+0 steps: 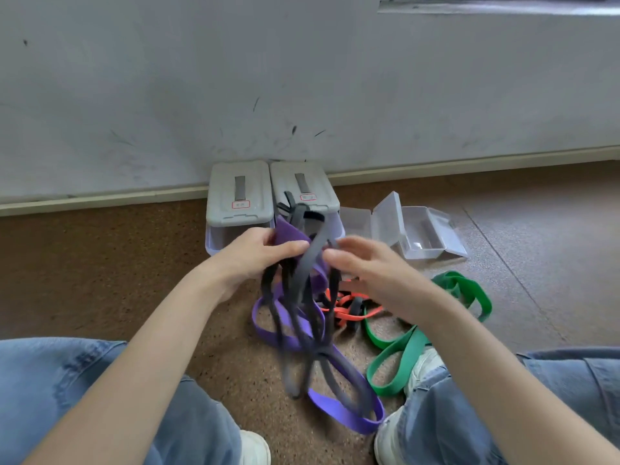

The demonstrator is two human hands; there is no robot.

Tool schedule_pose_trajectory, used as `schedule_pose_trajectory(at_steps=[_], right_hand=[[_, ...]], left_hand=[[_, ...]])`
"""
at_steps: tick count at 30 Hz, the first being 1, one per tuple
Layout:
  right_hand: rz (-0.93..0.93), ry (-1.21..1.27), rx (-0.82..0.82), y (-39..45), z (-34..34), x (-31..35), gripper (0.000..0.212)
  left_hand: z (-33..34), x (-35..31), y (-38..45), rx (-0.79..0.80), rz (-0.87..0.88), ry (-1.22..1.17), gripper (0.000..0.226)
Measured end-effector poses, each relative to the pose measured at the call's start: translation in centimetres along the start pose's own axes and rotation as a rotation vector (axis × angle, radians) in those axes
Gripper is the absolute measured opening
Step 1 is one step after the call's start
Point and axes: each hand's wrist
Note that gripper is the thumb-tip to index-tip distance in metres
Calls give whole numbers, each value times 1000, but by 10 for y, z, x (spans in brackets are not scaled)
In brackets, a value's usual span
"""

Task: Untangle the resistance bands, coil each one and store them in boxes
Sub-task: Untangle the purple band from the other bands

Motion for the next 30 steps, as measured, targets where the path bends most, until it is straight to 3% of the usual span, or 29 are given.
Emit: schedule_pose_trajectory(at_steps=[5, 9, 13, 17, 22, 27, 30], right_hand=[[5, -79, -83, 3, 10, -5, 30], [25, 178, -79, -1, -12, 3, 29], [156, 410, -216, -2, -32, -1, 21], [203, 459, -165, 3, -23, -9, 27], [134, 548, -311, 5, -39, -6, 26], [37, 773, -100, -2, -34, -2, 29], [-64, 757, -132, -3, -34, 8, 20]], left_hand=[[12, -2, -3, -2, -11, 33, 35], [1, -7, -7, 67, -30, 95, 42], [-10, -2, -6, 18, -59, -96, 12], [-15, -3, -8, -24, -79, -225, 10], [-19, 0, -7, -60, -161, -16, 12], [-16, 7, -1, -44, -169, 63, 9], [-23, 11, 2, -84, -96, 165, 13]])
Point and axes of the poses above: each hand's wrist, its own y-axis towards the middle knuckle, its own z-axis out of the palm, x = y × z
